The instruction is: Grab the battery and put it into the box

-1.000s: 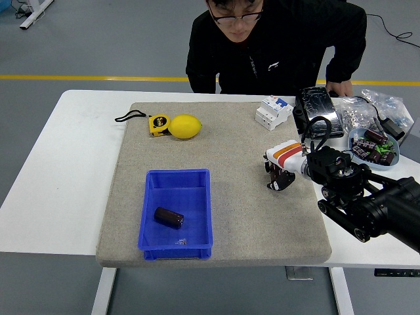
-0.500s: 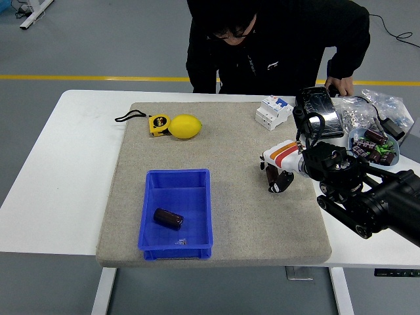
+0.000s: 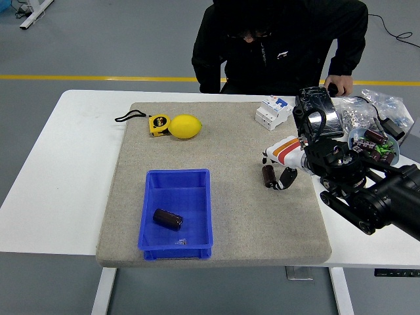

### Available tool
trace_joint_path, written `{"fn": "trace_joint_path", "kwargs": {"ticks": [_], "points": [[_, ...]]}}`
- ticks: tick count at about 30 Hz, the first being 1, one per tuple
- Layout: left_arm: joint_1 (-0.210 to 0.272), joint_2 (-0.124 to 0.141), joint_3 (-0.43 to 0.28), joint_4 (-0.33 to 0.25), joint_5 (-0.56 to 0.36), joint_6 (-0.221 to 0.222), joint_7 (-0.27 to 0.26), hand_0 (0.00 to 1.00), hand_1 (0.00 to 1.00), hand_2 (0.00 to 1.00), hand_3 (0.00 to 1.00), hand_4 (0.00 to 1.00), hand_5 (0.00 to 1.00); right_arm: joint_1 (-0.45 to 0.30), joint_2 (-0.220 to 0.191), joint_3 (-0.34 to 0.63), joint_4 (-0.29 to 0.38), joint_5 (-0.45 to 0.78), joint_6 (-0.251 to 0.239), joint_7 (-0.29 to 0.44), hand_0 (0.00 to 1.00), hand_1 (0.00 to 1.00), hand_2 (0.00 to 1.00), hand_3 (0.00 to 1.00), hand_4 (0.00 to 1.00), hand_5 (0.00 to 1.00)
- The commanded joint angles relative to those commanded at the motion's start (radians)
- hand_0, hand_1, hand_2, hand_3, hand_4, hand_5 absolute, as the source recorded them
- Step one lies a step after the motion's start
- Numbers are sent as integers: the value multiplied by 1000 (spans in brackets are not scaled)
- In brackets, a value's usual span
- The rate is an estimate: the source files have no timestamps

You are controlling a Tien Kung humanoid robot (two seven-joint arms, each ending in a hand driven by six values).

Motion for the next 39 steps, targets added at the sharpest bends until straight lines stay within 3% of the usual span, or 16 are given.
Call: {"fn": "trace_joint_path", "kwargs": {"ticks": [10,11,16,17,29,39], "points": [[-1,-2,-3,0,3,1,0,721,689,669,585,631,543,-5,7,3,-10,9,-16,-2,414,540,699,764,881,280],[-1,-3,-3,0,3,1,0,721,688,669,585,631,543,-6,7,4,-12,10,-20,-3,337,459,590,630,801,235],[-3,-3,-2,0,3,1,0,721,688,669,585,631,543,-9,9,2,-16,13,-25,-6,337,459,590,630,801,235],[-3,-4,-2,0,4,1,0,721,689,670,585,632,543,-9,9,1,-16,14,-26,-5,315,437,540,582,781,223],[-5,-4,-3,0,5,0,1,721,688,671,585,631,542,-15,8,-2,-20,26,-44,0,279,397,493,538,746,206],[1,-1,-15,0,19,-2,4,721,688,671,585,632,544,-9,-19,60,49,14,-44,-6,276,391,490,533,742,200]]}}
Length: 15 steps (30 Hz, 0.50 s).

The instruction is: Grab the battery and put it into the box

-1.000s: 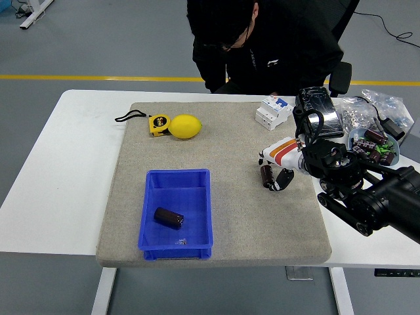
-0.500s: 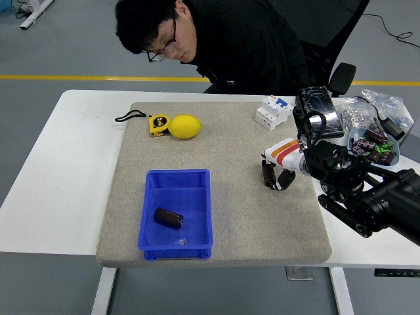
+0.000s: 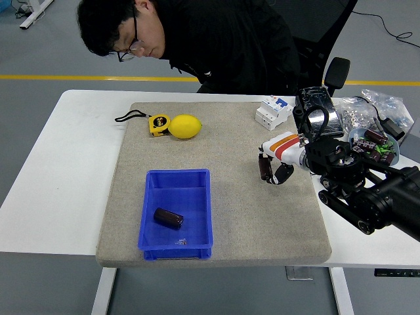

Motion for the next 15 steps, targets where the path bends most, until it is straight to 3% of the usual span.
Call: {"fn": "trace_joint_path", "kwargs": {"ticks": [5,10,15], "points": [[5,1,-5,1,4,1,0,721,688,670,585,631,542,-17,-22,66,83,-16,1,-15,271,391,486,530,733,202],[14,1,-18,2,17,2,0,721,689,670,584,631,543,-28,-26,126,224,-36,6,-48,271,391,486,528,729,202],[20,2,-28,2,29,1,2,721,690,670,584,631,542,-33,-13,124,377,-31,26,-91,274,397,504,535,746,210]]}}
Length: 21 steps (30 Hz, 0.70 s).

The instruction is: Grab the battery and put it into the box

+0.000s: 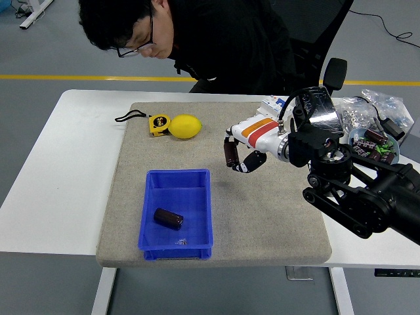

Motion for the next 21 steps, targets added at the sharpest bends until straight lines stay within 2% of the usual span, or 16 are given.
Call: {"fn": "trace_joint_path", "kwargs": {"ticks": [7,10,11,16,17,21], "points": [[4,2,-6,-1,10,-2,3,722,688,670,584,631,542,-5,38,-75,170,6,29,-45,288,422,536,542,774,223],[3,4,-4,-2,10,-3,4,722,688,670,584,631,542,-3,58,-111,191,8,34,-57,288,422,536,542,774,223],[3,4,-5,-2,12,-3,5,721,688,669,584,631,542,-1,66,-126,188,10,37,-61,405,574,751,850,920,315],[0,6,2,-3,3,-2,4,721,688,669,584,631,542,-1,85,-147,164,23,37,-91,405,574,751,850,920,315],[-1,6,4,-3,1,-1,4,721,687,669,584,631,542,0,86,-146,161,21,40,-94,565,691,931,998,998,420],[-5,7,11,-2,-7,-1,3,721,687,669,584,631,542,6,83,-142,153,23,47,-99,565,691,931,998,998,420]]}}
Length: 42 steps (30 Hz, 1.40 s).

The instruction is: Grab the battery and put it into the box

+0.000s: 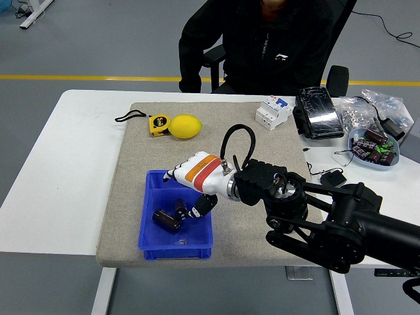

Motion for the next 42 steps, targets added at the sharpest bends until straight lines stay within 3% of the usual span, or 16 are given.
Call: {"fn": "trace_joint_path", "kwargs": {"ticks": [7,8,13,14,19,20,25,26,33,42], "points": [[-1,-1,11,0,-16,2,-1,722,688,670,584,631,543,-9,-19,22,6,-1,6,4,605,716,971,998,998,418],[-1,-1,11,0,-17,3,-1,722,688,671,584,631,543,-14,-25,32,12,1,-1,9,570,676,874,920,998,426],[4,-1,3,0,-10,3,0,722,688,671,584,631,543,-49,-71,127,51,42,-82,41,570,676,874,920,998,426],[4,0,0,0,-6,2,1,722,688,669,584,631,543,-52,-77,141,54,56,-93,46,497,624,710,609,920,423],[8,1,-10,-1,12,-1,4,722,688,669,584,631,543,-58,-106,187,33,155,-100,72,497,624,710,609,920,423],[9,1,-11,-1,13,-1,4,722,688,670,584,631,542,-59,-108,191,27,175,-93,75,588,645,683,536,732,413],[11,0,-13,0,19,-4,4,722,688,670,584,631,542,-54,-113,208,-53,292,-19,94,588,645,683,536,732,413],[10,0,-12,0,18,-4,4,722,689,669,584,631,543,-53,-111,209,-72,309,-9,94,703,706,735,556,672,432],[6,-2,-4,0,9,-4,2,722,689,671,585,631,543,-55,-96,211,-169,414,0,60,722,719,747,577,674,453],[4,-2,-3,0,6,-4,1,722,689,671,584,631,542,-62,-95,195,-213,519,2,22,726,724,749,581,685,469]]}}
